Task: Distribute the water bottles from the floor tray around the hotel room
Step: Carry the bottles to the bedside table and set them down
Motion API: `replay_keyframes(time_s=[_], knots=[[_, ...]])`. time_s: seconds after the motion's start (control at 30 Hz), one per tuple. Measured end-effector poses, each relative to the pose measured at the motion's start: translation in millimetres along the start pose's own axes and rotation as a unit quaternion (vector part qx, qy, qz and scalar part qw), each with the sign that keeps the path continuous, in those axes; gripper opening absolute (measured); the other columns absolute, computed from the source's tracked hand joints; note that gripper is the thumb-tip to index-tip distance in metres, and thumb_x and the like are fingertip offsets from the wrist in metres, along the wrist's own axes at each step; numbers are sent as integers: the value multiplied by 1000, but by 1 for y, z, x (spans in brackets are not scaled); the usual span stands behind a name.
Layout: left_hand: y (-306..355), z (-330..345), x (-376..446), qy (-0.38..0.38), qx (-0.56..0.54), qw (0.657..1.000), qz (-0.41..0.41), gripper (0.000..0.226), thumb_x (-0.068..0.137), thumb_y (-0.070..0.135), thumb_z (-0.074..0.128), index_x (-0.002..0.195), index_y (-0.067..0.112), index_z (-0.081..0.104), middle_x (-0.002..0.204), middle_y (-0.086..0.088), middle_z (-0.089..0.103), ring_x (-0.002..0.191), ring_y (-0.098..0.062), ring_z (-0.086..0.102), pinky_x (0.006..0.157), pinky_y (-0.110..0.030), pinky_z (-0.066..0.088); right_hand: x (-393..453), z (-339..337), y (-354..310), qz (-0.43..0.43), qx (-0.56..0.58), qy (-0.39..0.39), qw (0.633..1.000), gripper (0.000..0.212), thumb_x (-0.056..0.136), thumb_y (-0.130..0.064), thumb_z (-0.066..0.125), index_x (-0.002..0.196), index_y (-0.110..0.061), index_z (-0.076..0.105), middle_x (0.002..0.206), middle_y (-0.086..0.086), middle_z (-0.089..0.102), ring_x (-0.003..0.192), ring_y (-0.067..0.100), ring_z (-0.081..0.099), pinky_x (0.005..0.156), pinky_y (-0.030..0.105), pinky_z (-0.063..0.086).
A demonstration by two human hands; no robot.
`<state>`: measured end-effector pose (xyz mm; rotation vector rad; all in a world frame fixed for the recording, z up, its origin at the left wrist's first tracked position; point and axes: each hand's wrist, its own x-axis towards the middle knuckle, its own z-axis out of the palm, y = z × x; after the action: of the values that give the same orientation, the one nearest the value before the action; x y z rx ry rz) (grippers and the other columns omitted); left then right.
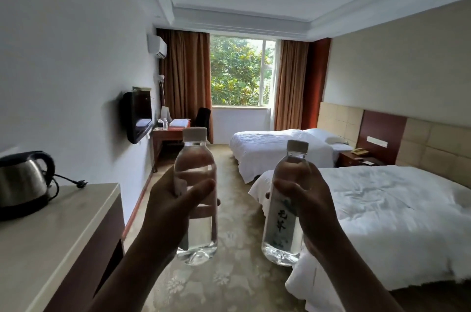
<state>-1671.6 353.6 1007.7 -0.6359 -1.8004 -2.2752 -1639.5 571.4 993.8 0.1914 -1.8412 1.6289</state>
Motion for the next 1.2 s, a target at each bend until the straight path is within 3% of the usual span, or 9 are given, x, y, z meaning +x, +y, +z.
replay_keyframes(time_s=[0.1, 0.23, 0.43, 0.57, 0.77, 0.93, 1.0, 1.2], knots=[[-33, 9, 49, 19, 4, 1000, 4, 36, 65, 24, 71, 99, 11, 67, 79, -10, 73, 65, -29, 73, 54, -32, 59, 49, -3, 40, 0, 11, 1, 1000, 59, 60, -44, 72, 104, -8, 57, 95, 3, 64, 83, 18, 70, 64, 23, 56], [-72, 22, 119, 36, 34, 999, 6, 32, 69, 24, 66, 100, 17, 67, 86, -16, 72, 69, -30, 73, 54, -29, 58, 121, -3, 93, 8, 52, -11, 999, 45, 66, -25, 71, 106, -8, 57, 93, 7, 65, 79, 23, 71, 60, 23, 56], [-119, 17, 220, 80, 47, 995, 33, 20, 69, 23, 66, 89, 23, 70, 84, -15, 72, 63, -25, 73, 52, -25, 56, 231, 29, 160, 5, 57, -35, 998, 41, 66, -24, 68, 105, -18, 58, 97, 4, 65, 80, 11, 70, 56, 15, 54], [-147, -10, 291, 107, 45, 993, 35, 17, 70, 24, 66, 87, 25, 70, 80, -9, 74, 63, -23, 73, 53, -24, 56, 297, 67, 207, 6, 35, -41, 999, 37, 67, -28, 68, 103, -23, 58, 95, -1, 66, 83, 15, 70, 57, 19, 55], [-204, -66, 415, 103, 49, 992, 52, 15, 70, 28, 69, 80, 37, 72, 78, -4, 74, 64, -21, 72, 54, -23, 56, 406, 138, 284, -16, 11, -49, 999, 44, 70, -29, 67, 109, -11, 57, 97, 2, 66, 82, 22, 73, 62, 22, 57], [-252, -105, 538, 93, 20, 995, 43, 27, 71, 27, 67, 98, 27, 68, 80, -1, 74, 69, -23, 73, 53, -24, 55, 491, 190, 341, -19, -26, -8, 999, 41, 70, -32, 68, 107, -17, 58, 94, -13, 65, 89, 16, 70, 66, 23, 57], [-264, -109, 575, 83, 22, 996, 38, 26, 71, 28, 67, 97, 26, 67, 80, -1, 74, 70, -23, 73, 52, -24, 55, 517, 201, 350, -22, -38, 3, 999, 42, 70, -32, 68, 108, -17, 58, 94, -17, 65, 90, 12, 69, 67, 23, 58], [-329, -99, 700, 20, -9, 1000, 20, 26, 71, 27, 67, 97, 23, 68, 86, -13, 71, 68, -21, 71, 53, -24, 55, 619, 212, 414, -16, -56, 58, 997, 63, 57, -48, 69, 110, -17, 59, 95, -14, 66, 92, 14, 69, 76, 31, 58]])
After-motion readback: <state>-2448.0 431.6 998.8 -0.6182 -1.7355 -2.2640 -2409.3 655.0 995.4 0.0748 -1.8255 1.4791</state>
